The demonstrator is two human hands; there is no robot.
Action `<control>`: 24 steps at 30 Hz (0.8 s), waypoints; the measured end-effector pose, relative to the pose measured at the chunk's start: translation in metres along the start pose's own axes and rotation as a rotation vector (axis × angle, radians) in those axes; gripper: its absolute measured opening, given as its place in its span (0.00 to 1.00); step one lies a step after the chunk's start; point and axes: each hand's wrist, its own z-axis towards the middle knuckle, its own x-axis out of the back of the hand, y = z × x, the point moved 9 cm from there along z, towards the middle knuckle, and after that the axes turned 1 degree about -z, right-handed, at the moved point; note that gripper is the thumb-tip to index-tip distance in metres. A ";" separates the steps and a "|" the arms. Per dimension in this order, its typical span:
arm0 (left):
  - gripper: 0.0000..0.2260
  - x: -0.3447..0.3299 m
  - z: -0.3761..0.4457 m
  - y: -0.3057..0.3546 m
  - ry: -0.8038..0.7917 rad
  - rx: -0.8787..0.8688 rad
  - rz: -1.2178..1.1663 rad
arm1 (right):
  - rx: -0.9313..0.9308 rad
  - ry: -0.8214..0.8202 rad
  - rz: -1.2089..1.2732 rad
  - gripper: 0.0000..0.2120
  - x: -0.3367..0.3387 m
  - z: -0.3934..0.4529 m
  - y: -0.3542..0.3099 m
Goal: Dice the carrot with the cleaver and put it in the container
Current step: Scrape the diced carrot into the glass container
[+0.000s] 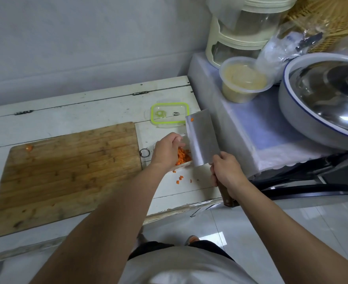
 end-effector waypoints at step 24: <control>0.19 0.052 -0.028 0.003 -0.157 -0.446 0.712 | 0.098 -0.169 -0.147 0.08 -0.010 -0.024 -0.006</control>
